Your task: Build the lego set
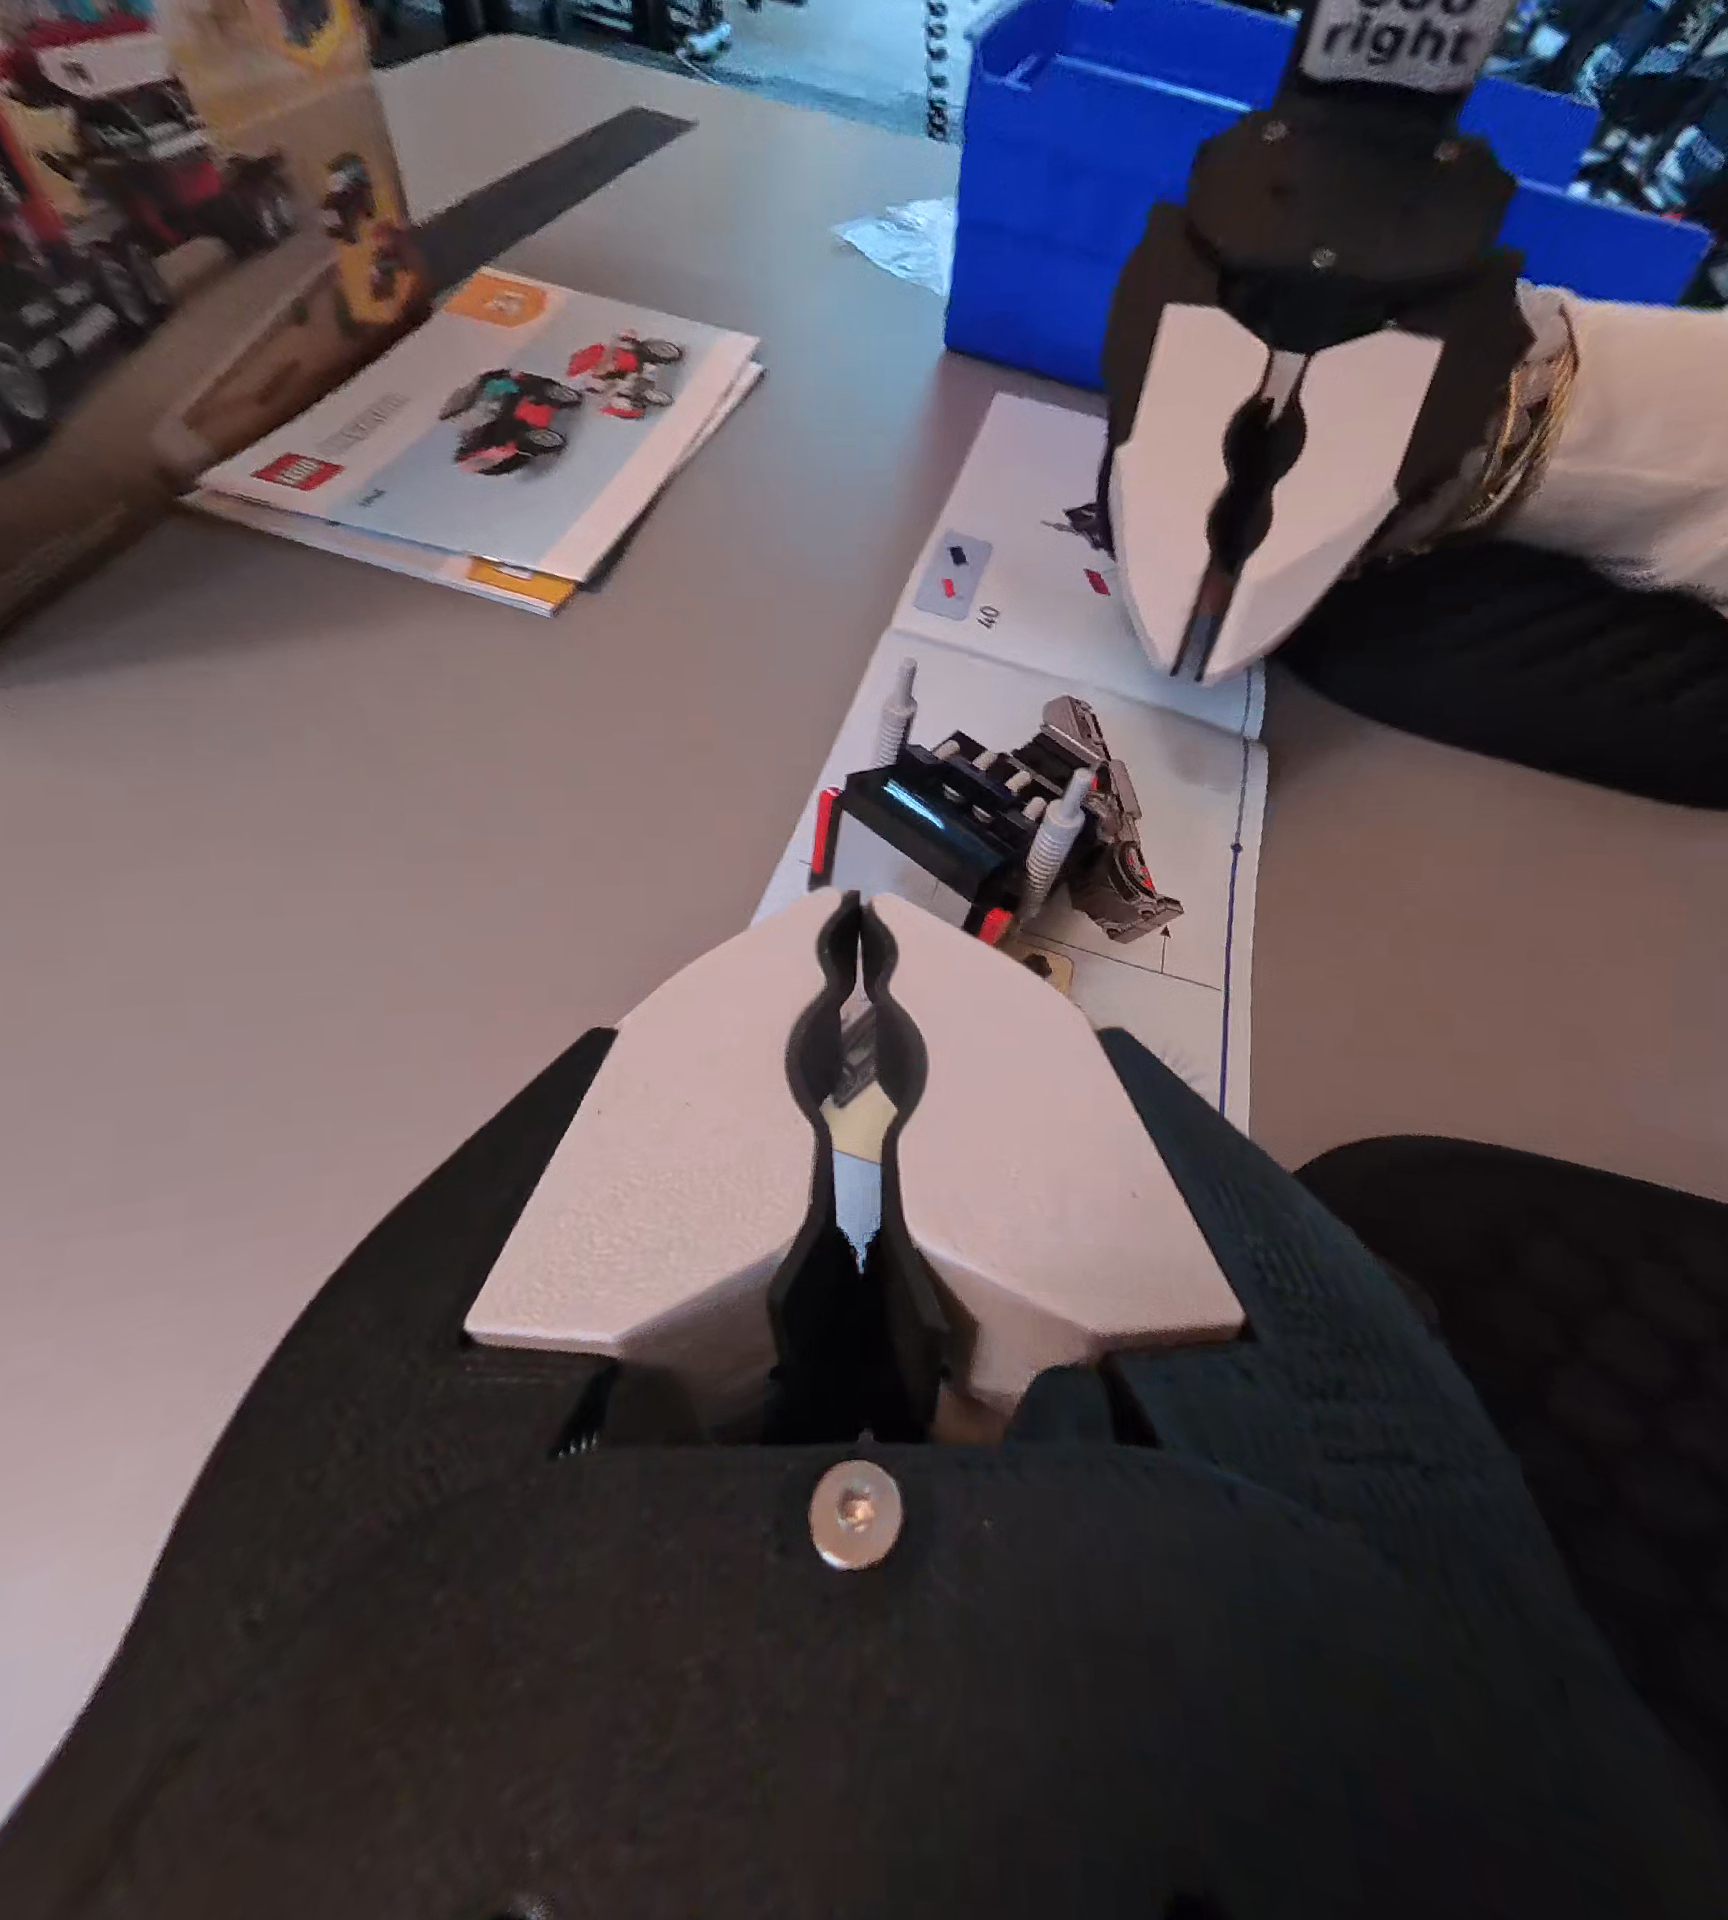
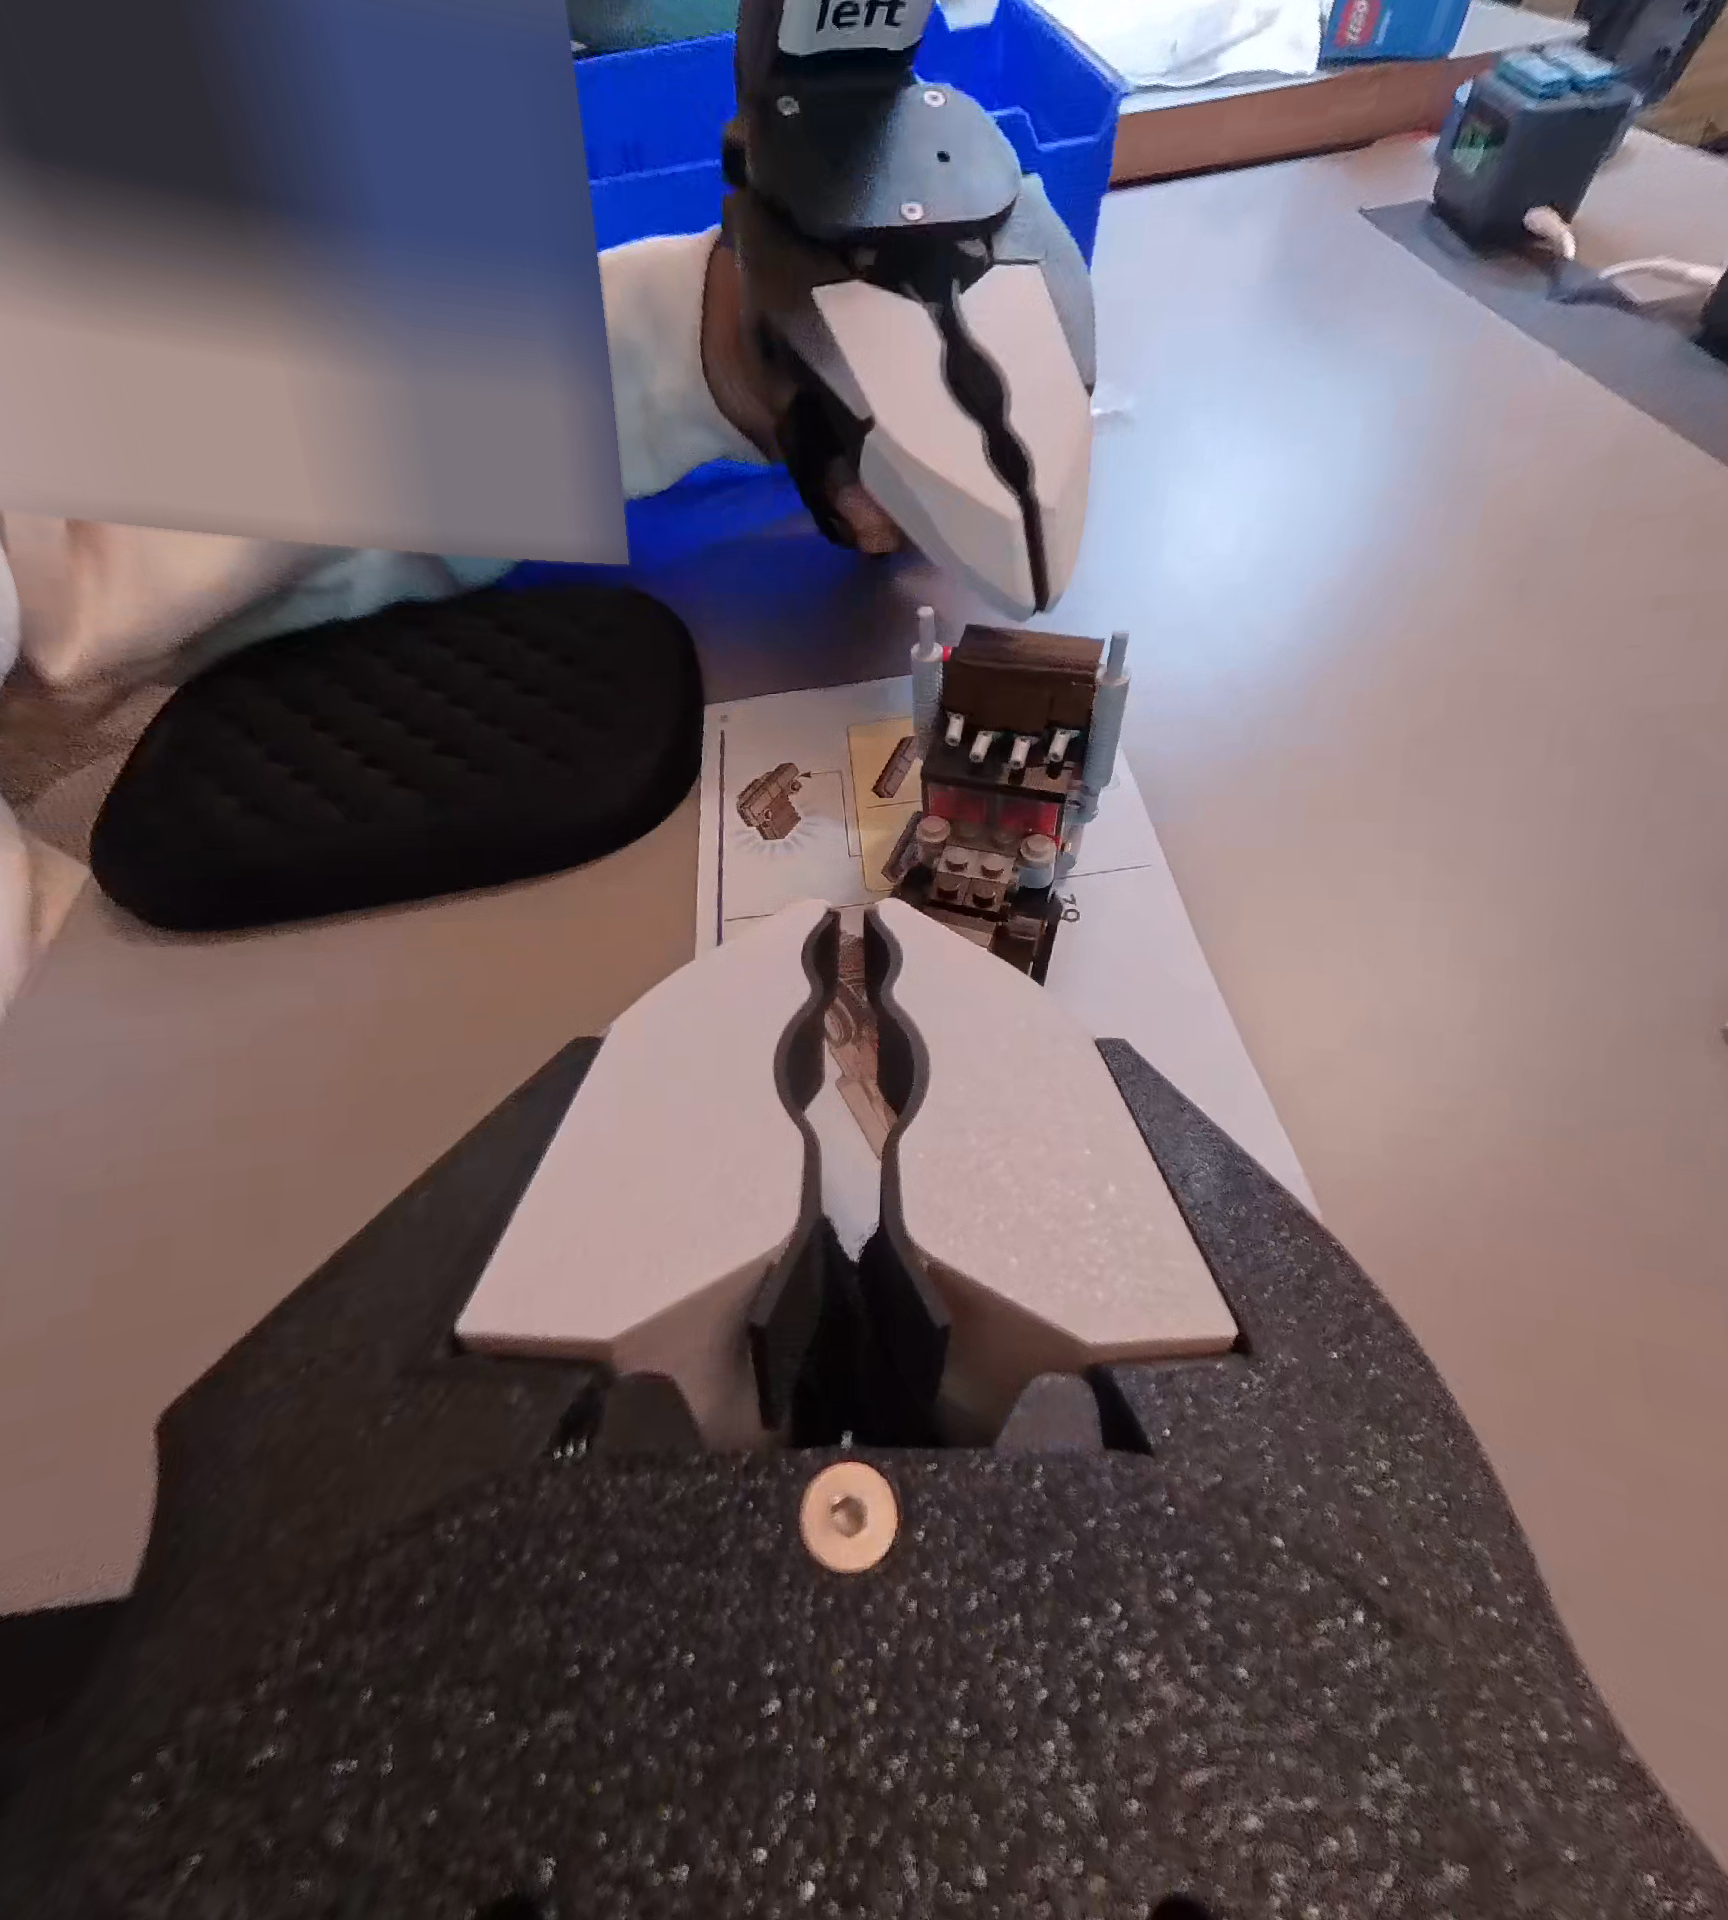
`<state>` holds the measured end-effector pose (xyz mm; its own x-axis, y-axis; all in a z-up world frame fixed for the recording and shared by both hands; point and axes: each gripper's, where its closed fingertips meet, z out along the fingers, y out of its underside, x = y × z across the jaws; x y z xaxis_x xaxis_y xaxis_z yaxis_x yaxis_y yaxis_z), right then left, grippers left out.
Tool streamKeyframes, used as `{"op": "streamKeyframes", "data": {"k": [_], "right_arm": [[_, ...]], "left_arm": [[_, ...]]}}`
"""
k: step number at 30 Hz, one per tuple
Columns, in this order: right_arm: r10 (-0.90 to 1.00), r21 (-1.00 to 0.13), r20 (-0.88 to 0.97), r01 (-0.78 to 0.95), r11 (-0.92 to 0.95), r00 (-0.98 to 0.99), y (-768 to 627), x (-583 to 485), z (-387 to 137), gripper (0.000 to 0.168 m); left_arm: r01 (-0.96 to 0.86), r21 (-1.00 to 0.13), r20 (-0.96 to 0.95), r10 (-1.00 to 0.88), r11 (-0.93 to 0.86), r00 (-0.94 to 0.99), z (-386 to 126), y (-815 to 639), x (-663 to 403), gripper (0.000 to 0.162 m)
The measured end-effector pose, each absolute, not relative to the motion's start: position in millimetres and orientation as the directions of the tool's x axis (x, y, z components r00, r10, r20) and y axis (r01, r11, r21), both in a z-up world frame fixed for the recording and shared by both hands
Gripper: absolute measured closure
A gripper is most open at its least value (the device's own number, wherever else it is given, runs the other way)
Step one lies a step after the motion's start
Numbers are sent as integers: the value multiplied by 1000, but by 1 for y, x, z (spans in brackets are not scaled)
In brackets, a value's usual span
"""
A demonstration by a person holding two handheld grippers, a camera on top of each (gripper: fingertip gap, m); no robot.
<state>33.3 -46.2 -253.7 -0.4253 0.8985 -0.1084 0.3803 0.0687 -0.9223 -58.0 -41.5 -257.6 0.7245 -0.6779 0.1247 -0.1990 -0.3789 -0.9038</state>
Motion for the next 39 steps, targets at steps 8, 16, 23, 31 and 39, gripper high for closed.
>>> {"op": "streamKeyframes", "data": {"k": [8,16,23,31,39], "right_arm": [[946,-895,-94,443,57,-311,-43,23,-263,164],[986,-893,-75,450,2,-152,-32,22,-262,166],[992,-834,-105,550,-49,-70,-27,26,-277,168],[994,-803,-65,596,-1,-87,-27,28,-289,168],[993,-807,-29,589,43,-112,-30,27,-289,168]], "left_arm": [[-200,-896,134,-671,-397,729,-265,-37,-56,162],[-311,-827,156,-721,-469,675,-285,-38,-45,162],[-284,-853,175,-753,-438,635,-277,-36,-42,162],[-322,-818,191,-753,-477,630,-286,-37,-40,162],[-318,-816,197,-749,-483,633,-286,-36,-40,162]]}}
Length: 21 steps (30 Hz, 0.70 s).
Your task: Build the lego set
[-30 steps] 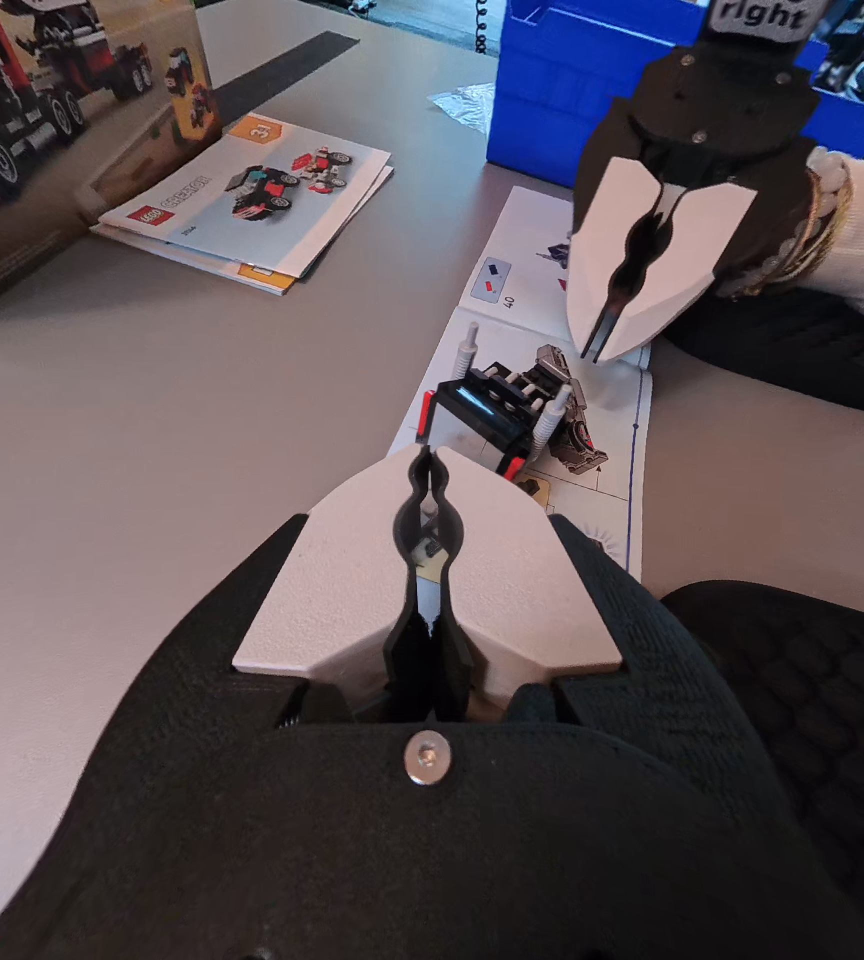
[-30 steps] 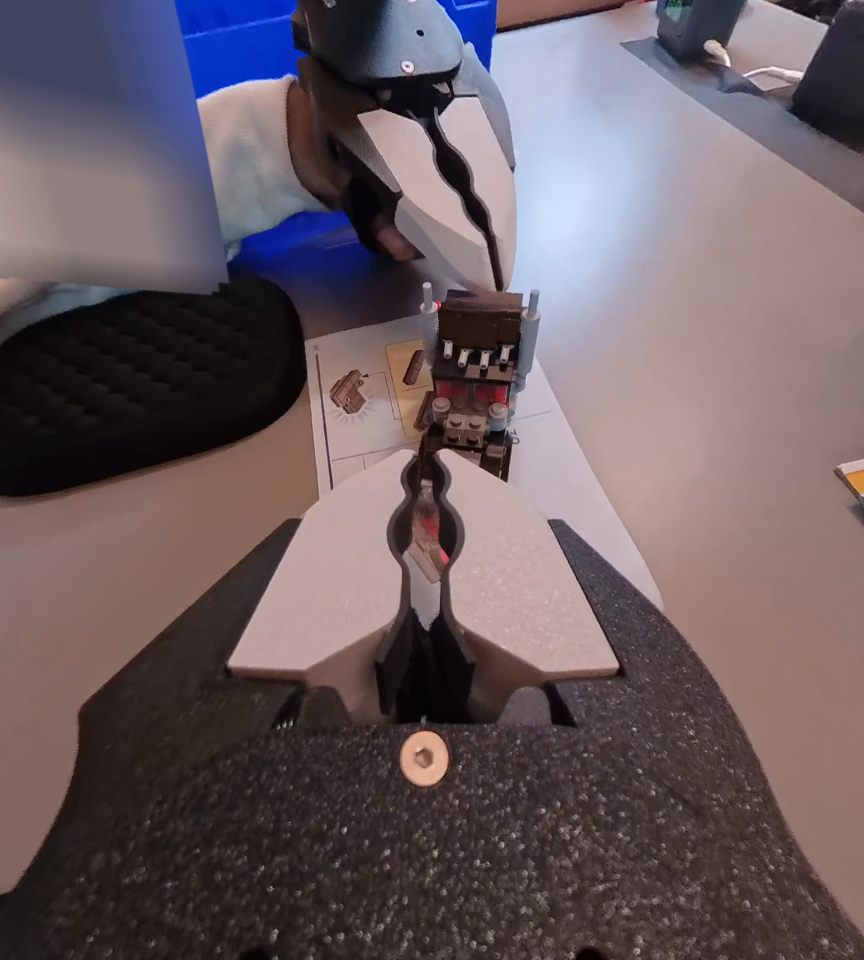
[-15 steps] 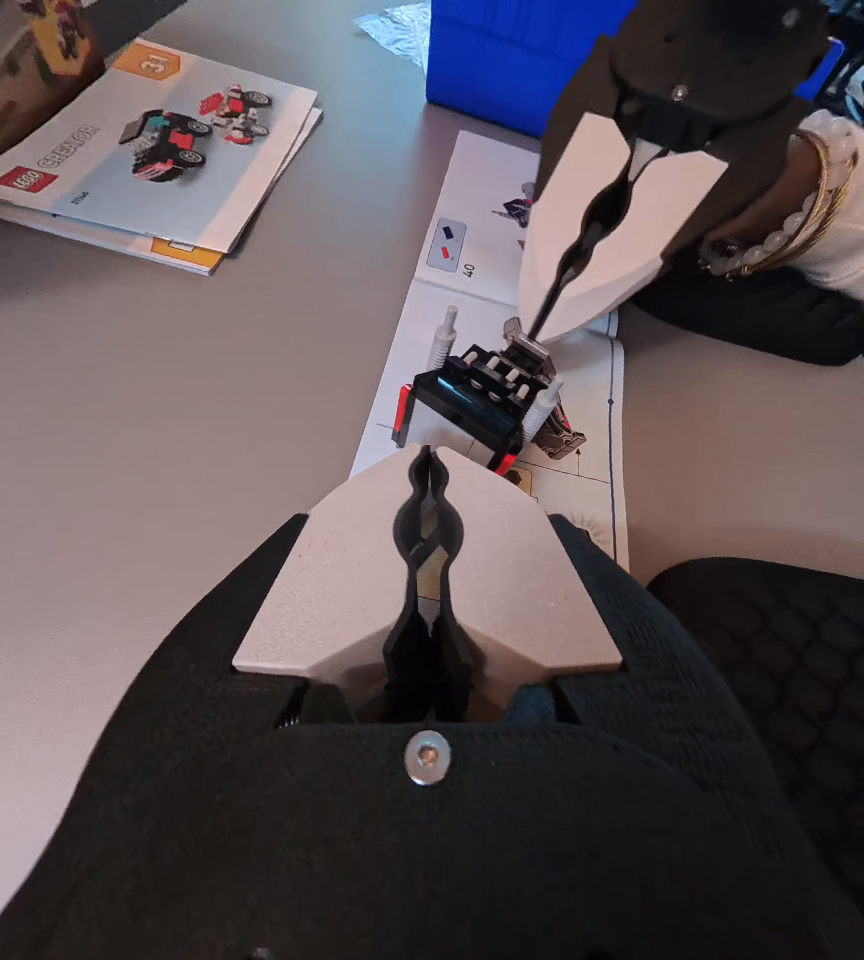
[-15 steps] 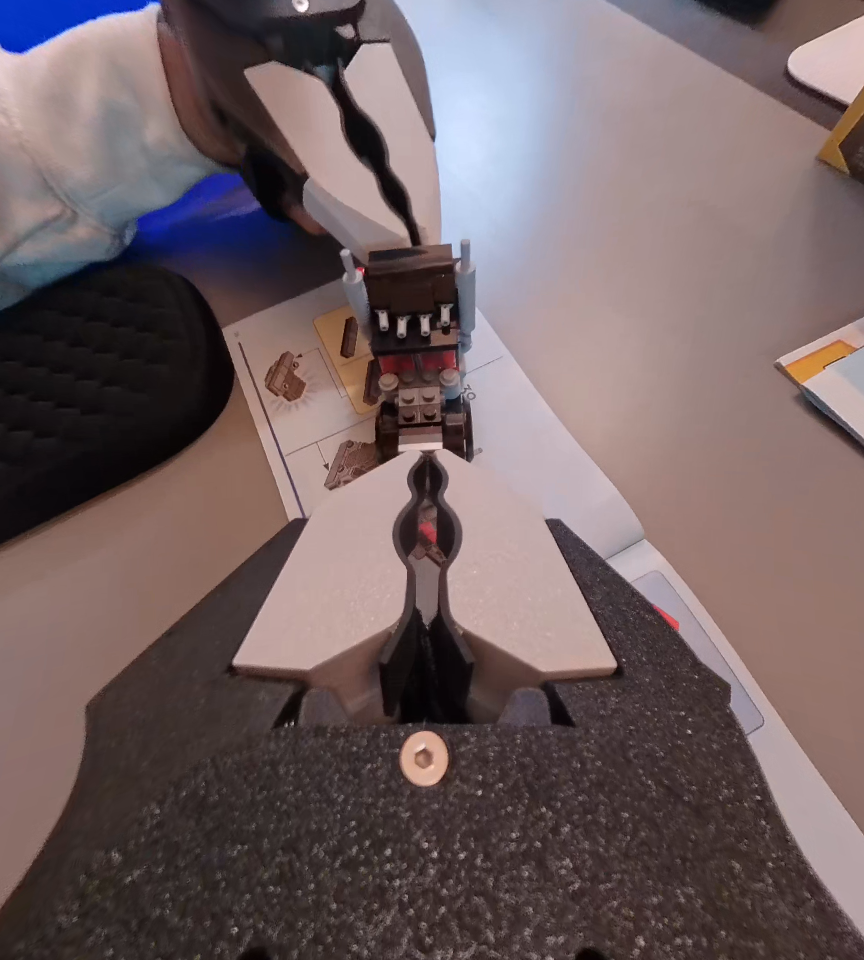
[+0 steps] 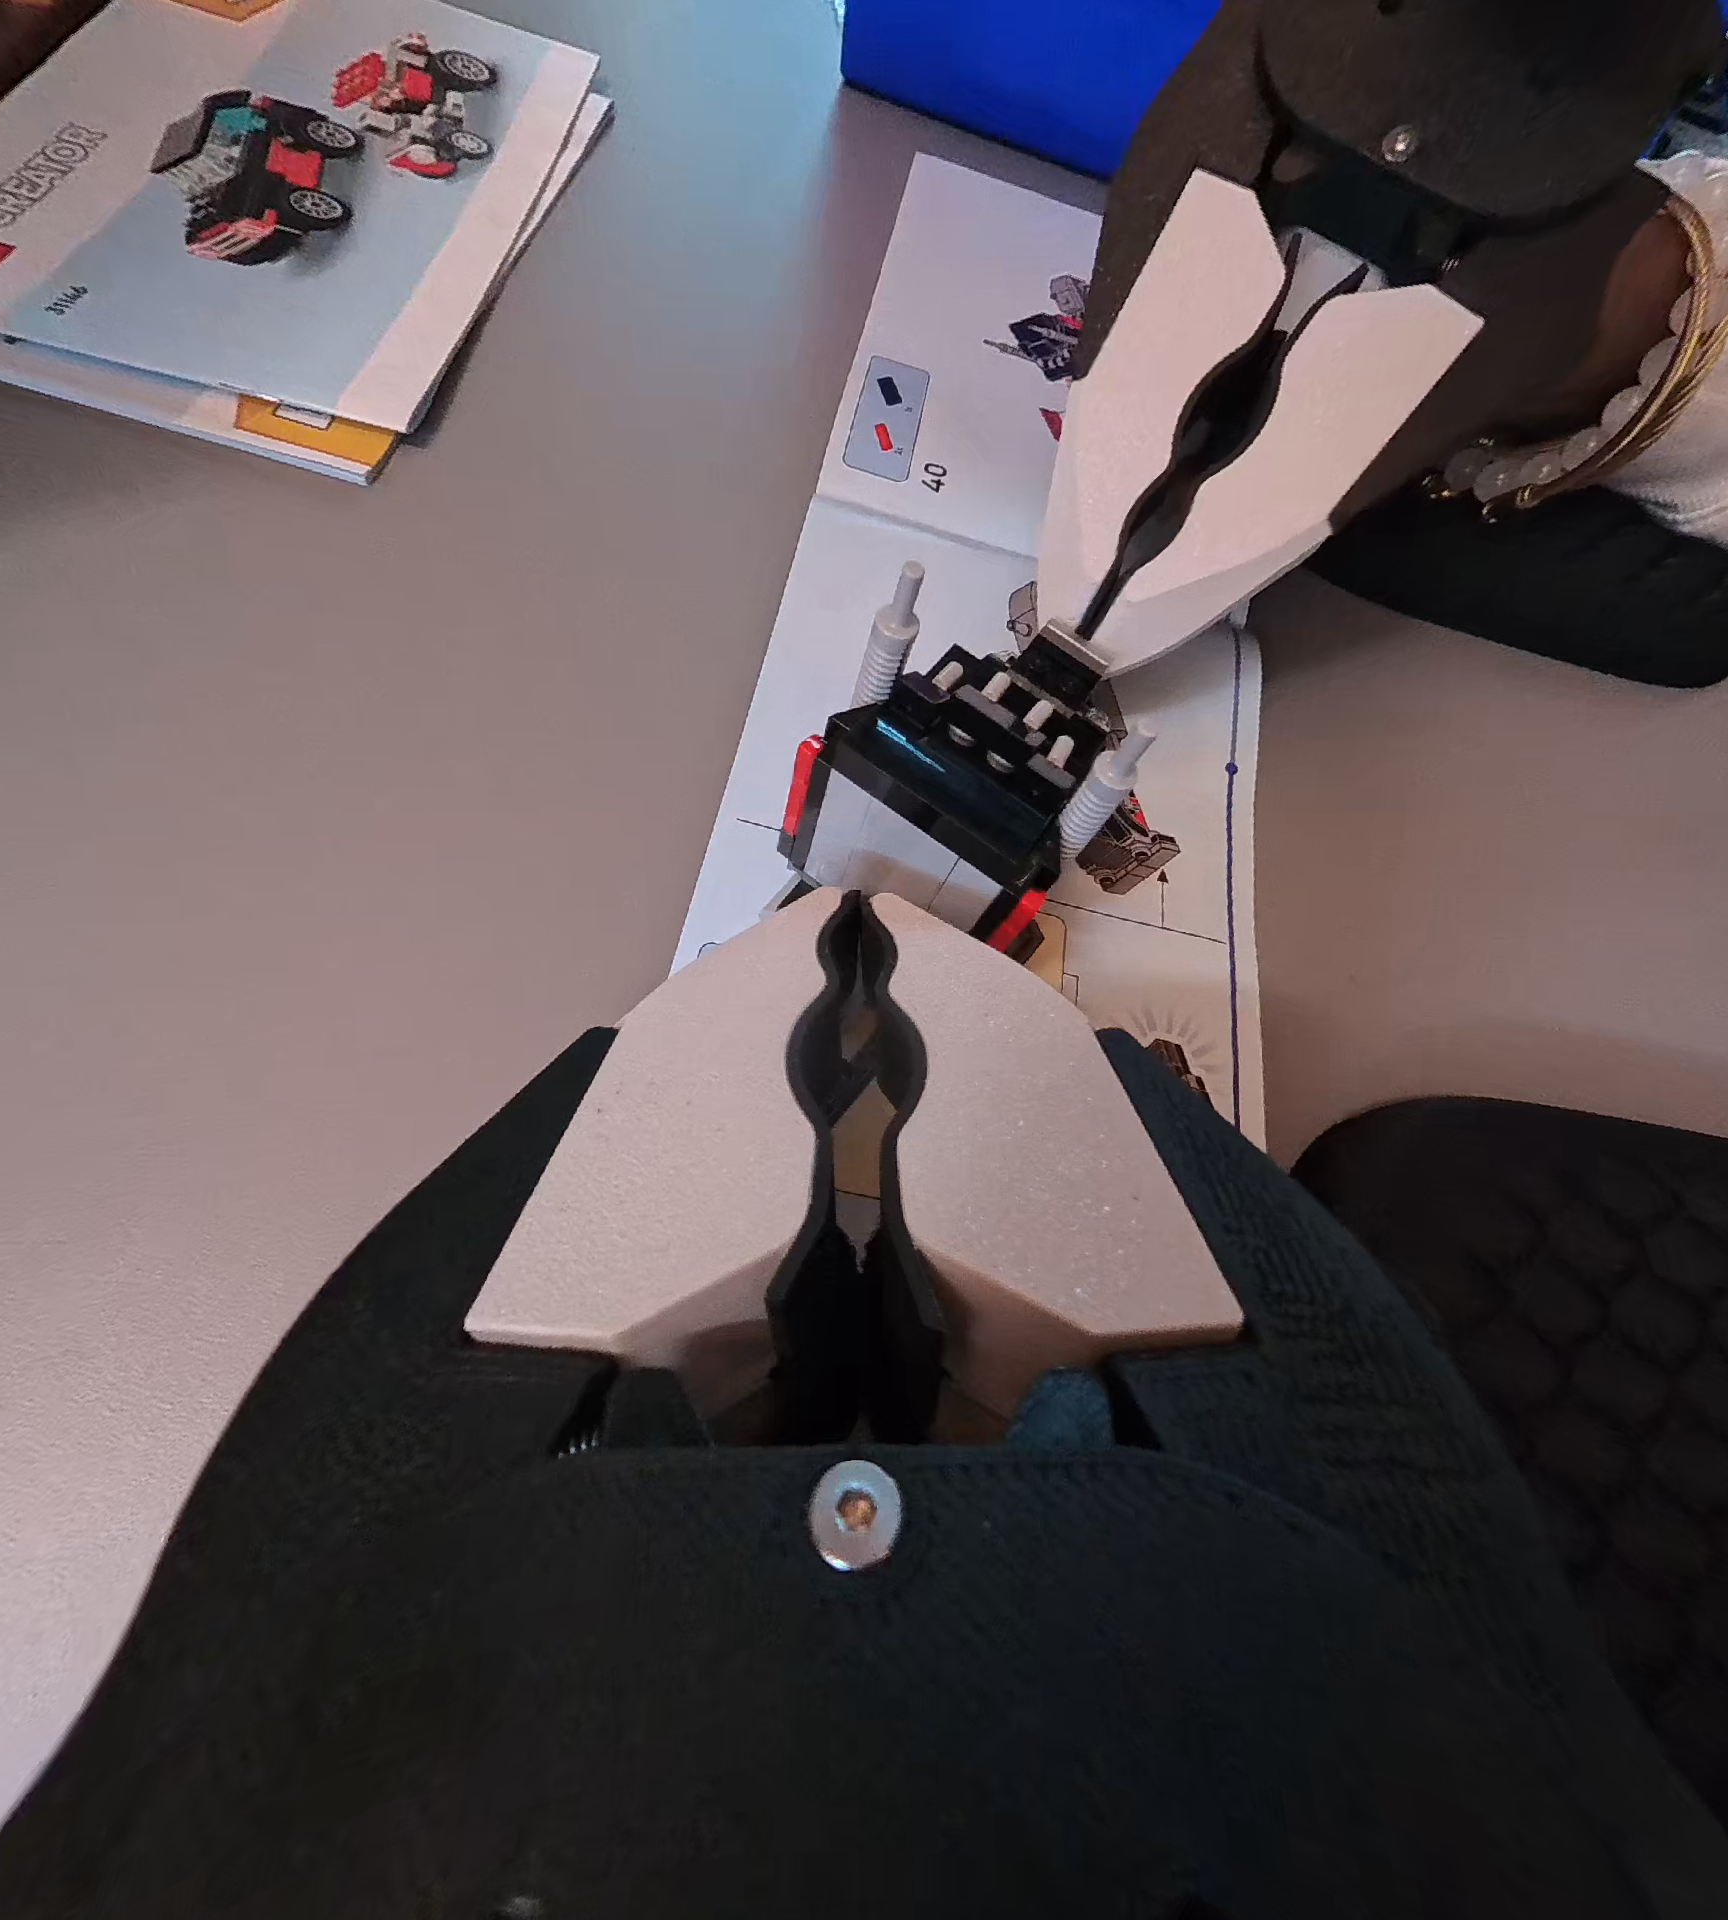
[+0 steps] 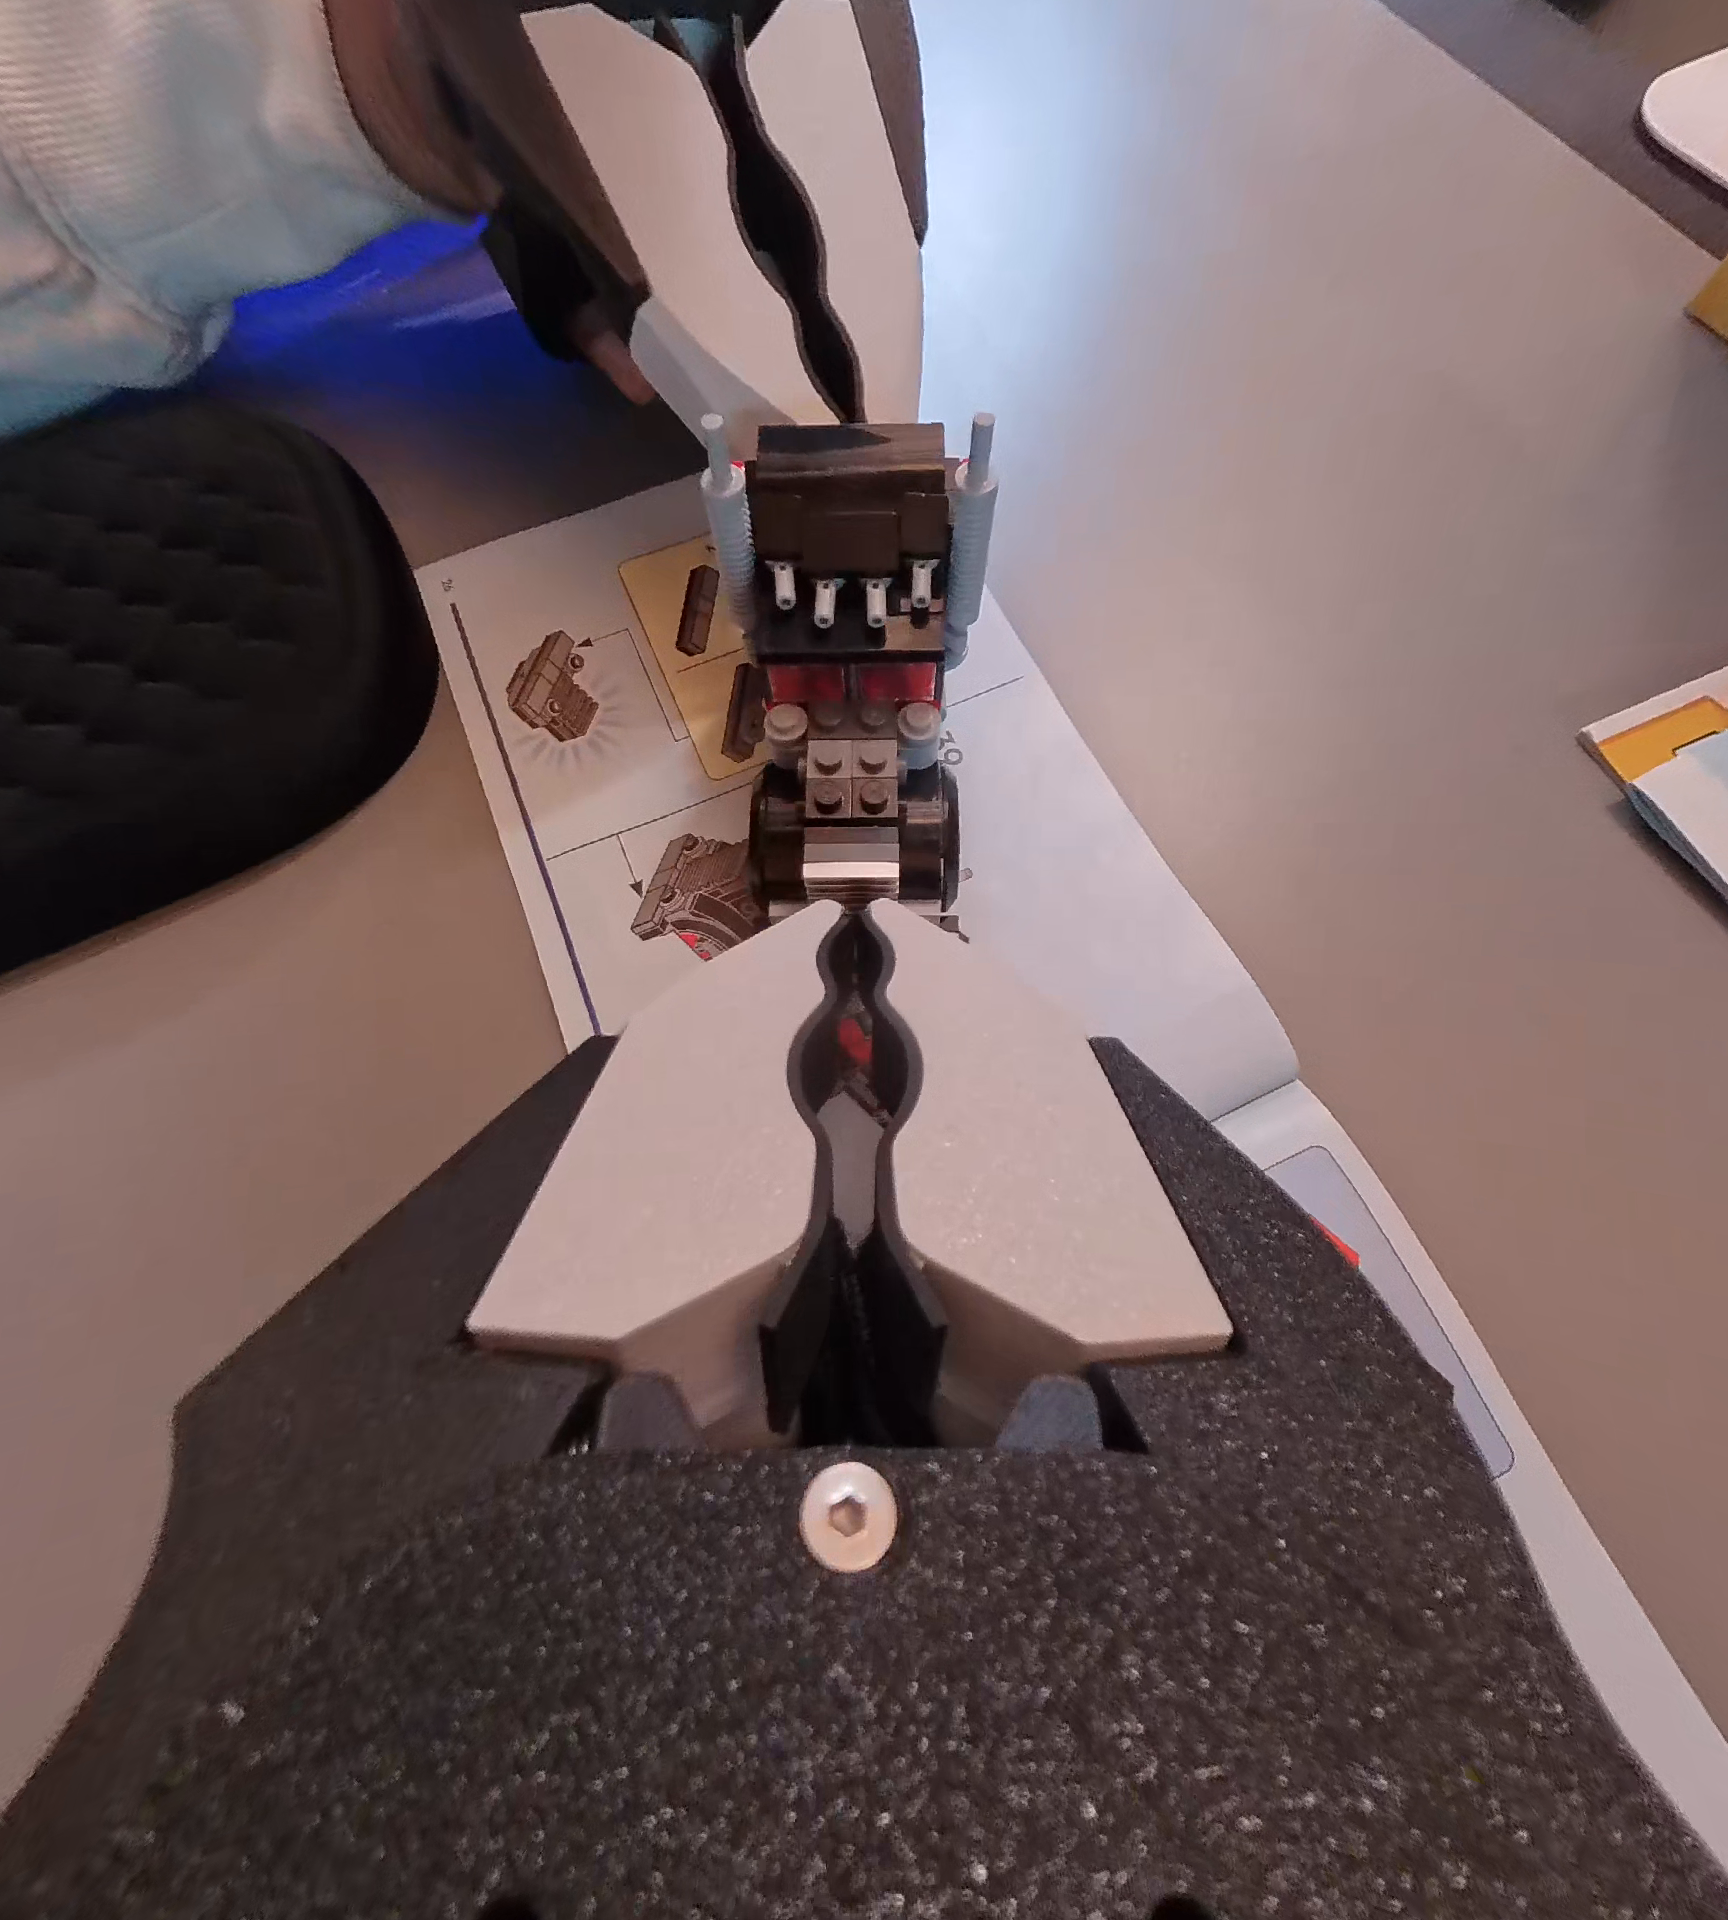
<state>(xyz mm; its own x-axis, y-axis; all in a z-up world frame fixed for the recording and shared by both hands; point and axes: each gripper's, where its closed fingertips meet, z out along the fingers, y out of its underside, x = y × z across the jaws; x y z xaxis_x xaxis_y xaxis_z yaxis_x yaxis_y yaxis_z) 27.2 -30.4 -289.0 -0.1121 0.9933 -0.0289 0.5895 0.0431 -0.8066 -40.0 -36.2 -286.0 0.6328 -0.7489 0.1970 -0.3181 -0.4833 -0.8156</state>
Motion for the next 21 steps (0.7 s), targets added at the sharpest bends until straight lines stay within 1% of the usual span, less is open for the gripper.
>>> {"op": "streamKeyframes", "data": {"k": [8,21], "right_arm": [[990,-813,-2,577,79,-140,-30,27,-289,168],[989,-805,42,581,119,-145,-31,27,-289,168]], "left_arm": [[-316,-802,218,-742,-506,634,-288,-35,-40,162],[-322,-805,196,-735,-498,649,-289,-34,-40,162]]}}
